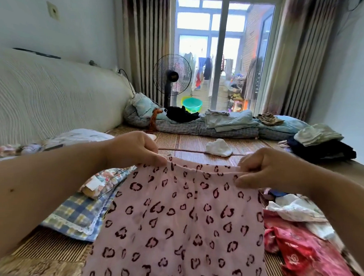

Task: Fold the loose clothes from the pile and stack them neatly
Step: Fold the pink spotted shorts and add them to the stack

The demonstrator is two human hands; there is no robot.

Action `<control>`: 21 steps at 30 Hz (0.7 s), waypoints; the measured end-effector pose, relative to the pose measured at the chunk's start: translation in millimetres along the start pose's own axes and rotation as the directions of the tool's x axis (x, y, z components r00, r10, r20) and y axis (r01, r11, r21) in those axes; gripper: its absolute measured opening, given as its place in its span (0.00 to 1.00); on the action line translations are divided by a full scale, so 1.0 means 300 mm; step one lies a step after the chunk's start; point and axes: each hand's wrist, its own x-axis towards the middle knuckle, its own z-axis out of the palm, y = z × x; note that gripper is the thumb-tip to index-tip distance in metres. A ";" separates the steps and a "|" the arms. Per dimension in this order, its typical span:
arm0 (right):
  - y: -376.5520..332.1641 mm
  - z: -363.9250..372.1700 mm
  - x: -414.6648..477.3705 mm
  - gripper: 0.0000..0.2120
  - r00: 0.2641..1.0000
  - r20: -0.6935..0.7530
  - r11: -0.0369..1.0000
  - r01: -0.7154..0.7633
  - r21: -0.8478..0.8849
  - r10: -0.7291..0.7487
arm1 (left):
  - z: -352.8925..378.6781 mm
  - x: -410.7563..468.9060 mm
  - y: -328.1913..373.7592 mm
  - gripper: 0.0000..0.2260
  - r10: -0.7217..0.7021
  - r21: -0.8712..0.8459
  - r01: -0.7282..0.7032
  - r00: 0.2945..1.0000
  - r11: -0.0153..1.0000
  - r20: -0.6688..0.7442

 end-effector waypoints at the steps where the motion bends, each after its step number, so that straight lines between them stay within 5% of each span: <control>1: 0.006 -0.008 0.000 0.05 0.999 -0.040 0.999 -0.001 0.039 0.003 | 0.003 0.003 -0.005 0.18 -0.009 -0.067 0.007 0.999 0.998 -0.038; 6: 0.039 0.007 0.037 0.03 0.939 -0.309 0.950 -0.051 0.308 0.151 | 0.019 0.037 -0.028 0.10 -0.137 -0.504 0.079 0.987 0.860 -0.080; 11: 0.052 0.075 0.090 0.07 0.862 -0.447 0.970 -0.235 0.061 0.237 | 0.077 0.101 -0.009 0.05 -0.335 -0.141 0.311 0.922 0.940 -0.196; 13: 0.051 0.109 0.099 0.09 0.844 -0.450 0.955 -0.279 0.098 0.292 | 0.110 0.113 0.020 0.06 -0.396 -0.077 0.389 0.891 0.918 -0.222; 18: 0.010 0.195 0.110 0.10 0.798 -0.457 0.899 -0.229 0.373 0.393 | 0.218 0.132 0.131 0.06 -0.518 -0.561 0.433 0.855 0.705 0.009; 21: -0.016 0.217 0.113 0.11 0.834 -0.404 0.834 -0.113 0.540 0.374 | 0.260 0.133 0.204 0.05 -0.439 -0.654 0.380 0.895 0.653 0.082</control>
